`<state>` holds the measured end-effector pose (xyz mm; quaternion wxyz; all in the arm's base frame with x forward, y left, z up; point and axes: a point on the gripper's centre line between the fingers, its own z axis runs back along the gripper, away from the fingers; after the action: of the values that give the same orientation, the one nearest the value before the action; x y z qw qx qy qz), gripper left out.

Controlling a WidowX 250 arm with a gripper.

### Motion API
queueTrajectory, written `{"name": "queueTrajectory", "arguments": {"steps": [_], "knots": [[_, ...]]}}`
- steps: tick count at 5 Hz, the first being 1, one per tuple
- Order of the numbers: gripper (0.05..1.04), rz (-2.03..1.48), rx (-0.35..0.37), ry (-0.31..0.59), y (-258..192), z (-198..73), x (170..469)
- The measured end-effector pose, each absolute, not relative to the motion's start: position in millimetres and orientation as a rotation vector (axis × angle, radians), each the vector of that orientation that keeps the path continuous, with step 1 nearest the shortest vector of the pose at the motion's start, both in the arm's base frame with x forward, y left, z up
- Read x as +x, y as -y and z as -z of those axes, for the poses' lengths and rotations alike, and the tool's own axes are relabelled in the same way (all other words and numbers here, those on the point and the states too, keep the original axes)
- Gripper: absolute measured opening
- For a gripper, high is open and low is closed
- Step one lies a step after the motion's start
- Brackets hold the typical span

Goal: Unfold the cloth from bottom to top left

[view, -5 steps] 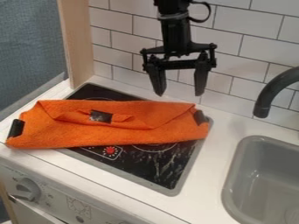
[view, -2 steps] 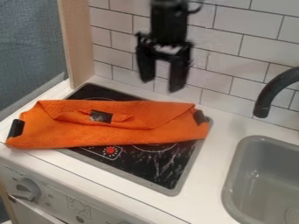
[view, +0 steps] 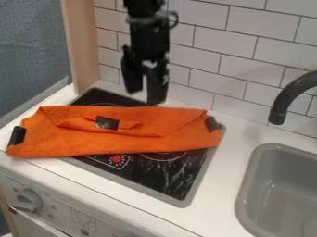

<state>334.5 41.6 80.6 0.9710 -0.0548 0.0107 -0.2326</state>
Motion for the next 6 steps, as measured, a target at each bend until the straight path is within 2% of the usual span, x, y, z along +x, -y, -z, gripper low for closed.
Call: {"name": "queueTrajectory", "arguments": {"steps": [4, 6], "knots": [[0.998, 0.533, -0.097, -0.253, -63, -46, 331], [0.998, 0.474, -0.122, -0.3, -65, -38, 326]]}}
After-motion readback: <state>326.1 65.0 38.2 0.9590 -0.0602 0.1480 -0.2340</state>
